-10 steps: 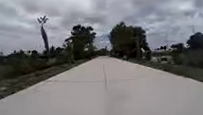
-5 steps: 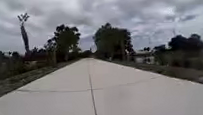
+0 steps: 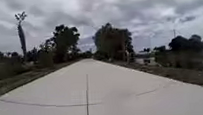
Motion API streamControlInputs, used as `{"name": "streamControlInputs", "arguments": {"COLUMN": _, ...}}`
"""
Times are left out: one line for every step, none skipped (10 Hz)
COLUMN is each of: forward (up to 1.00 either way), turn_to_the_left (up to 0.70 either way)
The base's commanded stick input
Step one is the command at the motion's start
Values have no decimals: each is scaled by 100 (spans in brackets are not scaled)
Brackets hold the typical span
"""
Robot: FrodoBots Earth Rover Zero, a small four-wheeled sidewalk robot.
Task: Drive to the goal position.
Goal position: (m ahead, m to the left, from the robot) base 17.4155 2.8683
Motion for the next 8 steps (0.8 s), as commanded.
{"name": "streamControlInputs", "arguments": {"forward": 85, "turn_to_the_left": 34}}
{"name": "streamControlInputs", "arguments": {"forward": 85, "turn_to_the_left": 34}}
{"name": "streamControlInputs", "arguments": {"forward": 85, "turn_to_the_left": 34}}
{"name": "streamControlInputs", "arguments": {"forward": 85, "turn_to_the_left": 8}}
{"name": "streamControlInputs", "arguments": {"forward": 85, "turn_to_the_left": 0}}
{"name": "streamControlInputs", "arguments": {"forward": 85, "turn_to_the_left": 0}}
{"name": "streamControlInputs", "arguments": {"forward": 85, "turn_to_the_left": 0}}
{"name": "streamControlInputs", "arguments": {"forward": 85, "turn_to_the_left": 0}}
